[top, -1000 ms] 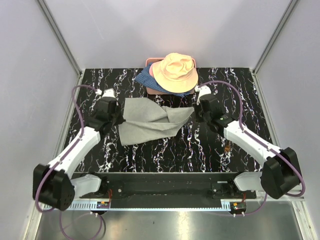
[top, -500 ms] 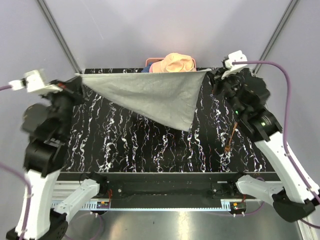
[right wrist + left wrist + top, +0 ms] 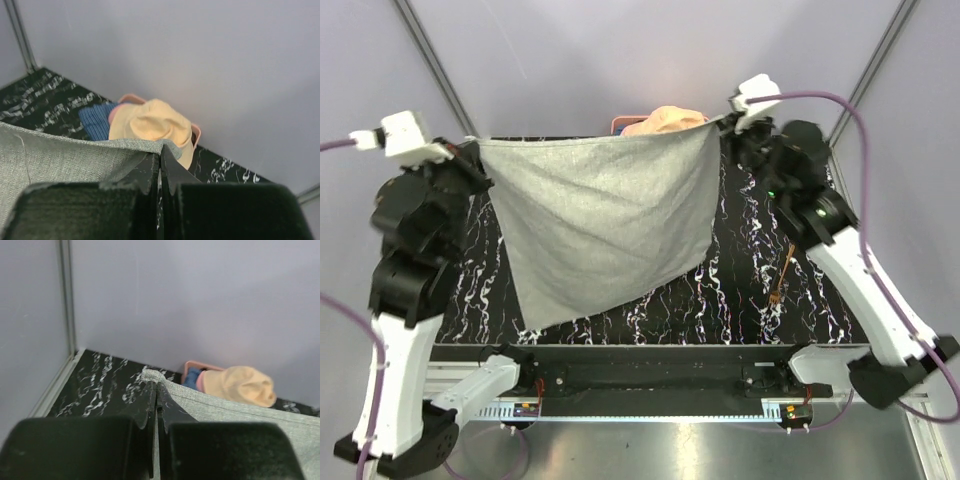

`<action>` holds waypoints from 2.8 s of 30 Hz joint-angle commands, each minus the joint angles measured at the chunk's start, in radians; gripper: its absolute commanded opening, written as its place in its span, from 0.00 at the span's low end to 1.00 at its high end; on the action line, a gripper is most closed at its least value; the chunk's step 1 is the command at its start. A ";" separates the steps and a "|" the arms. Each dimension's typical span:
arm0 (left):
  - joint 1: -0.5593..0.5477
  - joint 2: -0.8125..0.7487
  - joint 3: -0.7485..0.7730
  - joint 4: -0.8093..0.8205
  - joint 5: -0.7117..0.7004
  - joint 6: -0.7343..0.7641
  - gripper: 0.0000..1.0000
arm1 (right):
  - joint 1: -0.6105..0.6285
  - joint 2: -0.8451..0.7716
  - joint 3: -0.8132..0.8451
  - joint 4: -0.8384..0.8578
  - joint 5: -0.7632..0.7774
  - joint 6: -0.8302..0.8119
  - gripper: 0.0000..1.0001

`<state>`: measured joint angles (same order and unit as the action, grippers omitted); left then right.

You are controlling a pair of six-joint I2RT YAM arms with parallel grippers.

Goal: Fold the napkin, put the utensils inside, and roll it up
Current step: Flatten the napkin out

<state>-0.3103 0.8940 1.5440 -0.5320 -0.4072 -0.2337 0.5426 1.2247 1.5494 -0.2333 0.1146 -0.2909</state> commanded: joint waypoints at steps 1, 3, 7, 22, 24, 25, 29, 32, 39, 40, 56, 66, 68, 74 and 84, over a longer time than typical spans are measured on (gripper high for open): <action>0.046 0.088 0.005 0.013 -0.088 0.068 0.00 | -0.009 0.091 0.035 0.017 0.074 -0.047 0.00; 0.065 0.101 0.016 0.010 -0.075 0.065 0.00 | -0.009 0.114 0.052 0.023 0.080 -0.047 0.00; 0.071 0.068 0.042 0.007 -0.064 0.047 0.00 | -0.009 0.105 0.075 0.025 0.073 -0.044 0.00; 0.071 -0.141 0.062 -0.022 0.015 0.040 0.00 | -0.007 -0.096 0.057 0.003 -0.019 -0.071 0.00; 0.071 -0.155 0.082 -0.031 0.013 0.037 0.00 | -0.007 -0.096 0.087 -0.017 -0.024 -0.074 0.00; 0.071 -0.158 0.087 -0.036 0.013 0.036 0.00 | -0.009 -0.093 0.095 -0.027 -0.033 -0.074 0.00; 0.070 -0.178 0.117 -0.046 -0.008 0.031 0.00 | -0.006 -0.079 0.112 -0.034 -0.075 -0.070 0.00; 0.071 -0.169 0.117 -0.048 -0.034 0.040 0.00 | -0.004 -0.015 0.133 -0.029 -0.102 -0.070 0.00; 0.089 -0.009 -0.040 0.009 -0.322 0.169 0.00 | -0.003 0.289 0.230 0.040 -0.147 -0.059 0.00; 0.112 0.014 -0.062 0.013 -0.329 0.171 0.00 | -0.003 0.332 0.247 0.048 -0.176 -0.051 0.00; 0.734 0.514 -0.209 0.151 0.024 0.024 0.00 | 0.138 1.473 1.274 0.050 -0.187 -0.025 0.00; 0.726 0.519 -0.197 0.133 0.169 -0.019 0.99 | 0.137 1.279 0.887 0.134 -0.263 -0.007 1.00; 0.702 0.479 -0.209 0.132 0.176 -0.023 0.99 | 0.138 1.182 0.780 0.120 -0.297 0.021 1.00; 0.535 0.361 -0.320 0.112 0.220 -0.102 0.99 | 0.145 0.928 0.430 0.123 -0.391 0.185 1.00; 0.275 0.226 -0.732 0.280 0.346 -0.282 0.99 | 0.145 0.768 -0.062 0.186 -0.530 0.498 1.00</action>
<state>0.0147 1.1477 0.8894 -0.3542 -0.1356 -0.4332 0.6819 2.0045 1.6245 -0.0895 -0.3344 0.0555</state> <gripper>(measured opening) 0.987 0.994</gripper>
